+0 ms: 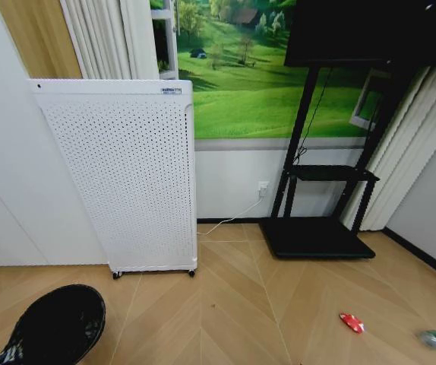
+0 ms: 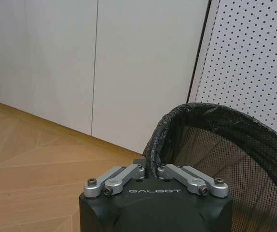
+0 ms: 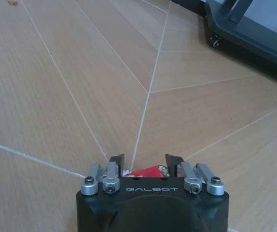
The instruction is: Pick up the trash bin and place the garbage on the floor into it.
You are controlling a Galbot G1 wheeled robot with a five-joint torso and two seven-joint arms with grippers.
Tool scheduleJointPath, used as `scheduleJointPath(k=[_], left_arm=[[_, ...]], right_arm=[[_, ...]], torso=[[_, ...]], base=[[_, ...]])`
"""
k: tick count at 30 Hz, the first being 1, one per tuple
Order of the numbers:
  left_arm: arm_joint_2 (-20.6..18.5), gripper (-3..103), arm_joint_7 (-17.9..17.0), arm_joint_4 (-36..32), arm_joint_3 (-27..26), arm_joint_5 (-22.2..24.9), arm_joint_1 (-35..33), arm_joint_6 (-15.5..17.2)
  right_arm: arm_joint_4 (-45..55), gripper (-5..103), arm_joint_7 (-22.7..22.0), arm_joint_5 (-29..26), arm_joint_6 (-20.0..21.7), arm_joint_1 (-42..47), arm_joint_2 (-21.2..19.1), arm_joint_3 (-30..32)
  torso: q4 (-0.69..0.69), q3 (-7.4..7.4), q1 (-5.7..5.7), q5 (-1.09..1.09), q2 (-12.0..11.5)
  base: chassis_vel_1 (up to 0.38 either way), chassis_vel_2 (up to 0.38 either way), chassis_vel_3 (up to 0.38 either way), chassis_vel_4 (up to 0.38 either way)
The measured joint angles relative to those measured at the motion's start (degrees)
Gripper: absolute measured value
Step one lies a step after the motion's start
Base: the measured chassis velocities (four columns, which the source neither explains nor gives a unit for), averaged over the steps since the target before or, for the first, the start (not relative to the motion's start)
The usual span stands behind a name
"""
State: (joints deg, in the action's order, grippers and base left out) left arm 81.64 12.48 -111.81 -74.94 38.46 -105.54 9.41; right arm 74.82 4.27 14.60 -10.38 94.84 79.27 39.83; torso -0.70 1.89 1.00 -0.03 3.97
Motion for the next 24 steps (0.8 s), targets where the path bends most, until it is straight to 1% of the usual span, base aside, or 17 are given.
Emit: scheduleJointPath(k=[1, 3, 4, 6, 7, 9, 10, 12, 13, 21, 24], left_arm=[[0.00, 6, 0.00, 0.00, 0.00, 0.00, 0.00, 0.00], [-0.01, 6, 0.14, 0.00, -0.02, 0.30, -0.10, -0.05], [-0.01, 6, 0.14, 0.00, -0.02, 0.30, -0.10, -0.05], [0.01, 6, 0.24, 0.00, -0.05, 0.41, -0.18, -0.09], [0.01, 6, 0.24, 0.00, -0.05, 0.41, -0.18, -0.09], [0.11, 6, 0.30, 0.00, -0.05, 0.41, -0.21, -0.13], [0.11, 6, 0.30, 0.00, -0.05, 0.41, -0.21, -0.13], [0.16, 6, 0.31, -0.04, 0.02, 0.43, -0.17, -0.13], [0.13, 6, 0.31, -0.05, 0.07, 0.45, -0.10, -0.13], [-0.16, 6, 0.30, -0.04, 0.17, 0.58, 0.16, -0.14], [-0.11, 6, 0.30, 0.06, 0.23, 1.01, 0.03, -0.13]], right_arm=[[0.00, 52, 0.00, 0.00, 0.00, 0.00, 0.00, 0.00], [-0.23, 63, -0.67, -0.24, -0.06, -0.08, 0.00, 0.20], [-0.23, 63, -0.67, -0.24, -0.06, -0.08, 0.00, 0.20], [0.32, 74, -1.75, -1.36, -0.76, 0.25, -0.03, 0.73], [0.32, 74, -1.75, -1.36, -0.76, 0.25, -0.03, 0.73], [2.36, 85, -2.48, -2.66, -1.29, 1.45, -0.27, 1.50], [2.36, 85, -2.48, -2.66, -1.29, 1.45, -0.27, 1.50], [4.45, 95, -2.76, -4.20, -1.39, 2.98, -0.56, 2.26], [5.00, 99, -2.79, -4.62, -1.40, 3.58, -0.68, 2.56], [4.20, 100, -2.26, -4.74, -1.56, 4.49, -0.84, 3.02], [2.23, 100, -1.58, -3.40, -1.48, 3.47, -0.40, 2.39]], torso=[[0.00, 0.00, 0.00, 0.00, 0.00], [0.00, 0.00, 0.00, 0.01, 0.00], [0.00, 0.00, 0.00, 0.01, 0.00], [0.00, 0.00, 0.00, 0.01, 0.00], [0.00, 0.00, 0.00, 0.01, 0.00], [0.00, 0.00, 0.00, 0.02, 0.00], [0.00, 0.00, 0.00, 0.02, 0.00], [0.00, 0.00, 0.00, 0.03, 0.00], [0.00, 0.00, 0.00, 0.03, 0.00], [0.00, -0.01, 0.00, 0.03, 0.00], [0.00, -0.01, -0.01, 0.03, 0.00]], base=[[0.000, 0.000, 0.000, 0.000], [0.000, 0.000, 0.000, 0.000], [0.000, 0.000, 0.000, 0.000], [0.000, 0.000, 0.000, 0.000], [0.000, 0.000, 0.000, 0.000], [0.000, 0.000, 0.000, 0.000], [0.000, 0.000, 0.000, 0.000], [0.000, 0.000, 0.000, 0.000], [0.000, 0.000, 0.000, 0.000], [0.000, 0.000, 0.000, 0.000], [0.000, 0.000, 0.000, 0.000]])
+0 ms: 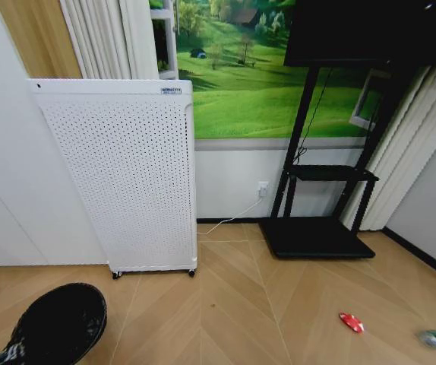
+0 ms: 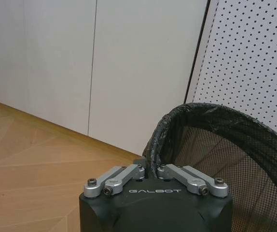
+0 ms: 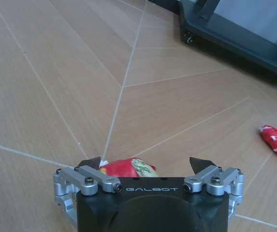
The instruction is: Pick up the trash bin and place the garbage on the floor into it.
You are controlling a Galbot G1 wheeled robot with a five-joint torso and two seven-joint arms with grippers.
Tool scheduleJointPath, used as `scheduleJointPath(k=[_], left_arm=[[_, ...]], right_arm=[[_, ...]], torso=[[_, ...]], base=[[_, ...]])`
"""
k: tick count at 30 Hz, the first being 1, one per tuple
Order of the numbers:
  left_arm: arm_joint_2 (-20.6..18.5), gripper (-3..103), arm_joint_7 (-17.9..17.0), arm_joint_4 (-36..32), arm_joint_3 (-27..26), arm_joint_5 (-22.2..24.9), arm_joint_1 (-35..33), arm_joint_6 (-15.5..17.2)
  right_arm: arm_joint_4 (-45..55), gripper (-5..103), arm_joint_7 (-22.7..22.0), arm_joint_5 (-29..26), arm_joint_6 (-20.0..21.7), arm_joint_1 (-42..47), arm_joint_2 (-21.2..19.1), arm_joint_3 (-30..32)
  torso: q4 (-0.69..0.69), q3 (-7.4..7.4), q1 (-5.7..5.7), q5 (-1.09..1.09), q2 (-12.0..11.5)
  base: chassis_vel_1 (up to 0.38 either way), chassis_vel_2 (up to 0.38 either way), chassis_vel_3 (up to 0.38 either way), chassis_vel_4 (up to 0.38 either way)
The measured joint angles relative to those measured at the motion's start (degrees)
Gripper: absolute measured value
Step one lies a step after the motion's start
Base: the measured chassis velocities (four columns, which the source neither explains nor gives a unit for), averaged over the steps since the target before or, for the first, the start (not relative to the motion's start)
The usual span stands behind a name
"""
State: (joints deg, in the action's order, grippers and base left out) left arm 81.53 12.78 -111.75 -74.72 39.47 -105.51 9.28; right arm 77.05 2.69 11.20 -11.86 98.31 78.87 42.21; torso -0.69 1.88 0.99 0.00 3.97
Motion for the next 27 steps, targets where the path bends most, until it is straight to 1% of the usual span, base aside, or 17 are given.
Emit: scheduleJointPath(k=[2, 3, 4, 7, 9, 11, 12, 14, 15, 16, 17, 20, 21, 22, 24, 26, 27], left_arm=[[0.04, 6, 0.00, 0.00, 0.00, 0.09, -0.02, 0.00], [0.10, 6, 0.00, 0.00, -0.06, 0.31, -0.03, -0.03], [0.10, 6, 0.00, 0.00, -0.06, 0.31, -0.03, -0.03], [0.10, 6, 0.25, 0.09, -0.26, 0.82, -0.02, -0.49], [0.10, 6, 0.36, 0.15, -0.27, 0.93, -0.01, -0.66], [0.22, 6, 0.94, 0.17, -0.27, 1.29, 0.03, -1.12], [0.22, 6, 0.94, 0.17, -0.27, 1.29, 0.03, -1.12], [0.33, 6, 1.09, 0.17, -0.23, 1.32, 0.10, -1.19], [0.33, 6, 1.09, 0.17, -0.23, 1.32, 0.10, -1.19], [0.34, 6, 1.09, 0.15, -0.17, 1.32, 0.16, -1.19], [0.34, 6, 1.09, 0.15, -0.17, 1.32, 0.16, -1.19], [0.26, 6, 1.09, 0.01, -0.12, 1.29, 0.30, -1.19], [0.26, 6, 1.09, 0.01, -0.12, 1.29, 0.30, -1.19], [0.19, 6, 1.08, 0.01, -0.11, 1.27, 0.33, -1.19], [0.04, 6, 1.06, 0.07, -0.03, 1.18, 0.39, -1.19], [0.00, 6, 1.06, 0.12, 0.01, 1.17, 0.42, -1.20], [-0.08, 6, 1.02, 0.32, 0.25, 1.05, 0.58, -1.19]], right_arm=[[-0.41, 100, 0.12, 0.31, 0.12, -0.28, 0.09, -0.16], [-0.87, 102, 0.39, 0.70, 0.54, -0.59, 0.19, -0.41], [-0.87, 102, 0.39, 0.70, 0.54, -0.59, 0.19, -0.41], [-1.83, 92, 0.46, 1.16, 0.90, -1.10, 0.15, -0.62], [-2.11, 92, 0.47, 1.58, 0.79, -1.21, 0.12, -0.58], [-2.68, 83, 0.73, 3.22, 0.05, -1.29, -0.09, -0.21], [-2.68, 83, 0.73, 3.22, 0.05, -1.29, -0.09, -0.21], [-3.05, 72, 1.10, 3.47, -0.35, -1.22, -0.20, -0.10], [-3.05, 72, 1.10, 3.47, -0.35, -1.22, -0.20, -0.10], [-3.23, 67, 1.47, 3.56, -0.67, -1.20, -0.20, -0.09], [-3.23, 67, 1.47, 3.56, -0.67, -1.20, -0.20, -0.09], [-3.49, 51, 1.64, 3.63, -1.17, -1.26, -0.04, -0.12], [-3.49, 51, 1.64, 3.63, -1.17, -1.26, -0.04, -0.12], [-3.52, 46, 1.64, 3.63, -1.26, -1.30, 0.05, -0.15], [-3.52, 39, 1.66, 3.60, -1.41, -1.33, 0.10, -0.23], [-3.53, 39, 1.69, 3.57, -1.44, -1.33, 0.10, -0.23], [-3.36, 33, 2.54, 3.20, -1.54, -1.31, 0.08, -0.18]], torso=[[0.01, 0.00, 0.00, 0.00, 0.00], [0.01, 0.00, 0.00, 0.00, 0.00], [0.01, 0.00, 0.00, 0.00, 0.00], [0.00, 0.00, 0.00, 0.00, 0.00], [0.00, 0.00, 0.00, 0.00, 0.00], [0.00, 0.00, 0.00, 0.00, 0.00], [0.00, 0.00, 0.00, 0.00, 0.00], [0.00, 0.00, 0.00, 0.00, 0.00], [0.00, 0.00, 0.00, 0.00, 0.00], [0.00, 0.00, 0.00, 0.00, 0.00], [0.00, 0.00, 0.00, 0.00, 0.00], [0.00, 0.00, 0.00, 0.01, 0.00], [0.00, 0.00, 0.00, 0.01, 0.00], [0.00, 0.00, 0.00, 0.01, 0.00], [0.00, 0.00, 0.00, 0.01, 0.00], [0.00, 0.00, 0.00, 0.01, 0.00], [0.00, 0.00, 0.00, 0.01, 0.00]], base=[[0.000, 0.000, 0.000, 0.000], [0.000, 0.000, 0.000, 0.000], [0.000, 0.000, 0.000, 0.000], [0.000, 0.000, 0.000, 0.000], [0.000, 0.000, 0.000, 0.000], [0.000, 0.000, 0.000, 0.000], [0.000, 0.000, 0.000, 0.000], [0.000, 0.000, 0.000, 0.000], [0.000, 0.000, 0.000, 0.000], [0.000, 0.000, 0.000, 0.000], [0.000, 0.000, 0.000, 0.000], [0.000, 0.000, 0.000, 0.000], [0.000, 0.000, 0.000, 0.000], [0.000, 0.000, 0.000, 0.000], [0.000, 0.000, 0.000, 0.000], [0.000, 0.000, 0.000, 0.000], [0.000, 0.000, 0.000, 0.000]])
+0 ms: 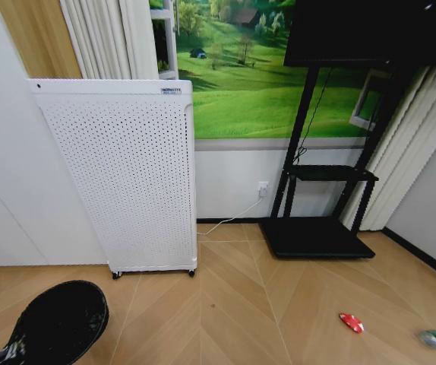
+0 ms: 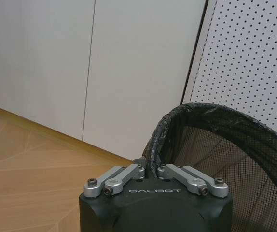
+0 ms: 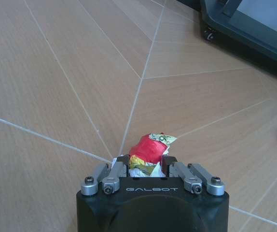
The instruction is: Pick up the trash bin and place the garbage on the floor into it.
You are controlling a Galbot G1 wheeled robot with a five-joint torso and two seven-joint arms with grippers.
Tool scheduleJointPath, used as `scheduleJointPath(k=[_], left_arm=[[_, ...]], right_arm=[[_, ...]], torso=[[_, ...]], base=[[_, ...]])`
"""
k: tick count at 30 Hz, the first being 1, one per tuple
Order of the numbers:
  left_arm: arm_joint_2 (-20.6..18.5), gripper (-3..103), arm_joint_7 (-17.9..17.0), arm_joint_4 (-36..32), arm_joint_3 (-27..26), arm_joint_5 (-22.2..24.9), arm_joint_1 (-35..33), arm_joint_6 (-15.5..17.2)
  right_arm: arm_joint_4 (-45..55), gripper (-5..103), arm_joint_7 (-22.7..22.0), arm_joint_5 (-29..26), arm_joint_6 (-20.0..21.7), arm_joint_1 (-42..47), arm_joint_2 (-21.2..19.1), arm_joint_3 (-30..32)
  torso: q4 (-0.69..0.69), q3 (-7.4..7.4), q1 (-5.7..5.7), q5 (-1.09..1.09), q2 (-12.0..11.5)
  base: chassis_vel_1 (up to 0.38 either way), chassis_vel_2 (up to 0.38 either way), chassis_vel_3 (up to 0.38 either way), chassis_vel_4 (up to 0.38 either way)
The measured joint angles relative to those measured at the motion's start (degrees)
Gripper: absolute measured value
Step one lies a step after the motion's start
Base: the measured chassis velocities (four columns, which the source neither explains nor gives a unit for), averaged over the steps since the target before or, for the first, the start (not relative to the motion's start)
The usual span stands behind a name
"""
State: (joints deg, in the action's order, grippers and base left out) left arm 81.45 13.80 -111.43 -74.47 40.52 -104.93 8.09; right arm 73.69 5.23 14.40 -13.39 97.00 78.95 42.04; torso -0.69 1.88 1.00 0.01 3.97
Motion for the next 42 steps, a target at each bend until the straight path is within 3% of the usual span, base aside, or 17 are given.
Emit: scheduleJointPath(k=[10, 14, 16, 24, 28, 36, 38, 40, 42], left_arm=[[-1.22, 6, 0.07, 0.89, 3.96, -1.68, 1.41, 0.15], [-4.27, 6, 0.41, 1.63, 10.89, -3.65, 4.48, 0.63], [-4.97, 6, 0.45, 1.90, 12.23, -4.27, 5.08, 0.64], [-12.99, 6, -0.04, 7.82, 25.68, -6.87, 11.03, 0.56], [-15.62, 6, -0.50, 12.09, 30.90, -8.86, 13.10, 0.02], [-19.36, 6, 1.75, 18.55, 41.15, -9.27, 19.21, -2.51], [-19.64, 6, 1.95, 18.96, 42.84, -8.80, 20.28, -2.58], [-19.87, 6, 2.14, 19.05, 45.50, -7.72, 21.96, -2.33], [-20.18, 6, 1.96, 18.80, 46.77, -7.00, 22.91, -1.73]], right_arm=[[3.95, 32, 5.11, -6.56, -2.07, 0.86, -0.45, 0.02], [10.19, 32, 9.37, -10.74, -3.82, 1.57, -1.59, -1.21], [11.40, 32, 10.20, -11.33, -4.29, 1.41, -1.88, -1.78], [23.31, 32, 16.91, -14.00, -5.95, 0.90, -4.00, -7.05], [29.55, 32, 18.01, -15.78, -5.18, -0.62, -7.02, -11.60], [38.94, 32, 18.16, -17.15, -2.31, -1.75, -13.14, -20.27], [40.91, 32, 18.12, -17.22, -1.58, -1.82, -13.68, -21.78], [43.59, 32, 17.87, -17.28, -0.53, -1.58, -13.83, -23.57], [44.92, 32, 17.73, -17.30, -0.16, -1.12, -13.93, -24.24]], torso=[[0.01, 0.00, 0.00, -0.02, 0.00], [-0.01, 0.01, 0.00, 0.00, 0.00], [0.00, 0.00, 0.00, 0.01, 0.00], [-0.02, 0.01, 0.00, -0.01, 0.00], [0.06, 0.01, 0.00, -0.02, 0.00], [0.00, 0.00, 0.00, -0.04, 0.01], [0.01, 0.00, 0.00, -0.07, 0.01], [0.00, 0.00, 0.00, 0.04, 0.01], [0.00, 0.00, 0.00, -0.02, 0.01]], base=[[0.000, 0.000, 0.000, 0.000], [0.000, 0.000, 0.000, 0.000], [0.000, 0.000, 0.000, 0.000], [0.000, 0.000, 0.000, 0.000], [0.000, 0.000, 0.000, 0.000], [0.000, 0.000, 0.000, 0.000], [0.000, 0.000, 0.000, 0.000], [0.000, 0.000, 0.000, 0.000], [0.000, 0.000, 0.000, 0.000]])
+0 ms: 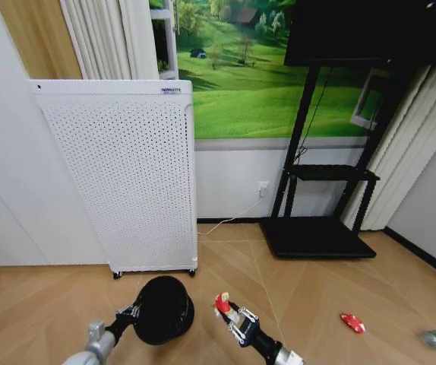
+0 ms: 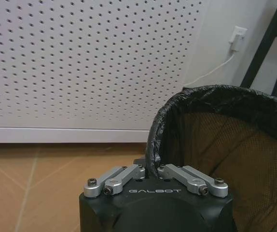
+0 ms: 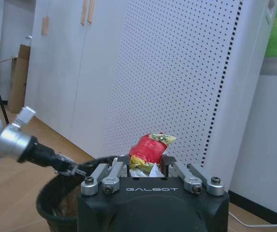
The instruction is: Pick up the trash bin and place the garbage on the floor into it.
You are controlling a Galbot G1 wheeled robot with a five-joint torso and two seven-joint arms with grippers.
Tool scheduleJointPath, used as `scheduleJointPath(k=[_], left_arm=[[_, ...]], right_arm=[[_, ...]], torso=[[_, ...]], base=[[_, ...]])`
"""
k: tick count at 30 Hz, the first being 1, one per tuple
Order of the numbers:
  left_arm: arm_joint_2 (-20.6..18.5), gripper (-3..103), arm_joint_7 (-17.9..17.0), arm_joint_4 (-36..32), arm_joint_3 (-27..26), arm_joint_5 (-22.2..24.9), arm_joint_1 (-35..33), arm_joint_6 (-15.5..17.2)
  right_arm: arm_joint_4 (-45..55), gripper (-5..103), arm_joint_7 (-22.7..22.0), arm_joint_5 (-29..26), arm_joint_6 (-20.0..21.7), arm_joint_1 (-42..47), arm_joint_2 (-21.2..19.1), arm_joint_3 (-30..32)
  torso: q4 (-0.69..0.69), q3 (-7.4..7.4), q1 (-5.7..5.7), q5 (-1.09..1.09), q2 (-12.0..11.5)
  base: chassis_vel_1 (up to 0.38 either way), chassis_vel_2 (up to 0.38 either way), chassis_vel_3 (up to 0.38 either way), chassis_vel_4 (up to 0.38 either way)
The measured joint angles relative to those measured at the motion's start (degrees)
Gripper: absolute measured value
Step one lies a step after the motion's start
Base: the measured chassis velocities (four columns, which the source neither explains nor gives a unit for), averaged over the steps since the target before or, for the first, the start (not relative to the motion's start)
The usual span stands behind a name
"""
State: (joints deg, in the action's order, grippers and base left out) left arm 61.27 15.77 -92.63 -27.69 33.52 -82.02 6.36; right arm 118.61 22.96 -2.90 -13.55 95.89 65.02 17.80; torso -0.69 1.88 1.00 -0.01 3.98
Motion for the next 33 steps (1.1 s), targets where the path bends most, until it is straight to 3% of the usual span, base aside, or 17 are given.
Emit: scheduleJointPath(k=[11, 16, 25, 27, 33], left_arm=[[-3.68, 4, -3.10, -4.69, 9.48, 8.20, 6.11, 2.42], [-4.83, 4, -2.00, -9.97, 12.46, 10.38, 3.28, 2.73], [-4.45, 4, 1.19, -15.66, 11.04, 9.82, -3.16, 2.67], [-4.05, 4, 1.96, -15.81, 10.34, 9.08, -4.22, 2.42], [-3.19, 4, 2.20, -15.77, 9.71, 8.49, -4.81, 2.16]], right_arm=[[6.13, 32, 0.06, -0.83, 0.89, 1.22, -2.57, -3.99], [3.85, 32, 0.03, 0.34, 0.84, 0.55, -1.12, -6.31], [-1.98, 29, -0.83, 1.83, 0.12, -0.57, 1.96, -7.05], [-2.13, 41, -1.13, 1.88, 0.10, -0.14, 2.52, -6.80], [-1.53, 58, -1.56, 1.88, -0.20, 0.61, 3.39, -6.31]], torso=[[-0.01, 0.00, 0.00, 0.01, 0.00], [-0.01, 0.00, 0.00, 0.01, 0.00], [0.01, 0.00, 0.00, 0.00, 0.00], [0.00, -0.01, 0.00, 0.01, 0.00], [0.00, 0.00, 0.00, 0.01, 0.00]], base=[[0.000, 0.000, 0.000, 0.000], [0.000, 0.000, 0.000, 0.000], [0.000, 0.000, 0.000, 0.000], [0.000, 0.000, 0.000, 0.000], [0.000, 0.000, 0.000, 0.000]])
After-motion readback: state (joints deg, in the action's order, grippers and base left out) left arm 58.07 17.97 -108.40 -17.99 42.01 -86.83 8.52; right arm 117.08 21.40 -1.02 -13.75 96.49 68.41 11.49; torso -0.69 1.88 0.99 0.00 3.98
